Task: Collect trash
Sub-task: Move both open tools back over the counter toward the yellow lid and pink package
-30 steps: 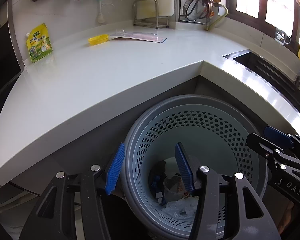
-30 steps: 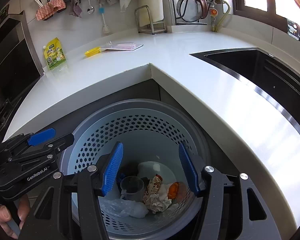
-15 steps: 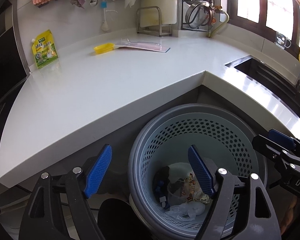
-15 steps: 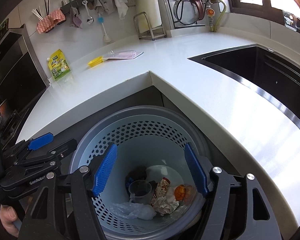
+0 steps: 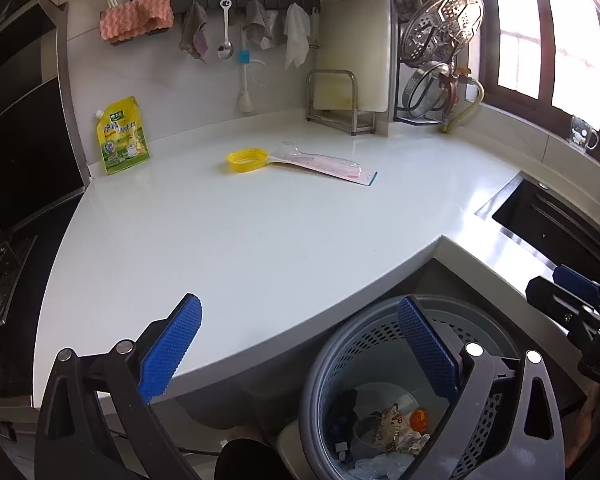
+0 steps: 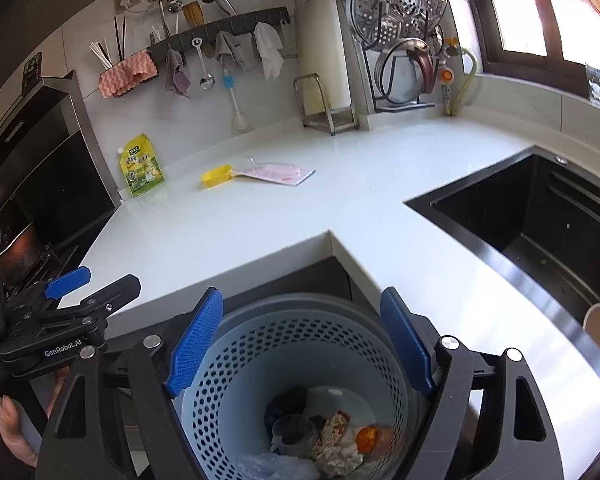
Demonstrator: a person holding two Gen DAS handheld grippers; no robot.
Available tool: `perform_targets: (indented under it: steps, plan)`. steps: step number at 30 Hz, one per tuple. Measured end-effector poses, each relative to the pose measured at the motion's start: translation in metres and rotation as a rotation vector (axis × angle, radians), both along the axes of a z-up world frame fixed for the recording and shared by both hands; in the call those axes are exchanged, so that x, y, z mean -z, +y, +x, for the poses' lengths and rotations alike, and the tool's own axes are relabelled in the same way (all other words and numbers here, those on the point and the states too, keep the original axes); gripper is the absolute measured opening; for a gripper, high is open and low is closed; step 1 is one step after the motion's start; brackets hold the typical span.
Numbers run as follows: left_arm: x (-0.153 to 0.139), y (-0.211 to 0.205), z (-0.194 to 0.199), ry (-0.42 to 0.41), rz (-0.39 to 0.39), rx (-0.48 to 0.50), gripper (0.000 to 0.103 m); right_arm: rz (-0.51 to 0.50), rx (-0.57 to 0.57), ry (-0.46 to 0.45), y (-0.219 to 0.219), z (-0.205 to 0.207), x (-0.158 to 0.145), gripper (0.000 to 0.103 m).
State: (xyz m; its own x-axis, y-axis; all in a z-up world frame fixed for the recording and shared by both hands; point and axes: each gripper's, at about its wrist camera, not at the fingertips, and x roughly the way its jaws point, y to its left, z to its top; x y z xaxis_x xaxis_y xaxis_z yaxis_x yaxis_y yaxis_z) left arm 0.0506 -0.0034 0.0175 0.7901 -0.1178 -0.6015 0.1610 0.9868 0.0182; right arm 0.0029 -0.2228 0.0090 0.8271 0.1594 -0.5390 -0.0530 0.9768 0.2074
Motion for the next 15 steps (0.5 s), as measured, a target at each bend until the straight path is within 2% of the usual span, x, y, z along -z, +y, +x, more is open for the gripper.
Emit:
perform_targets:
  steps: [7, 12, 15]
  plan:
    - [-0.019, 0.021, 0.050, -0.021, -0.007, -0.063, 0.096, -0.038, -0.060, -0.005, 0.002, 0.067, -0.027, 0.081]
    - [-0.031, 0.032, 0.092, -0.026, 0.012, -0.108, 0.096, -0.003, -0.111, 0.040, 0.003, 0.127, -0.038, 0.081]
    - [-0.034, 0.041, 0.117, -0.014, 0.003, -0.125, 0.097, -0.039, -0.134, 0.057, 0.010, 0.161, -0.040, 0.082]
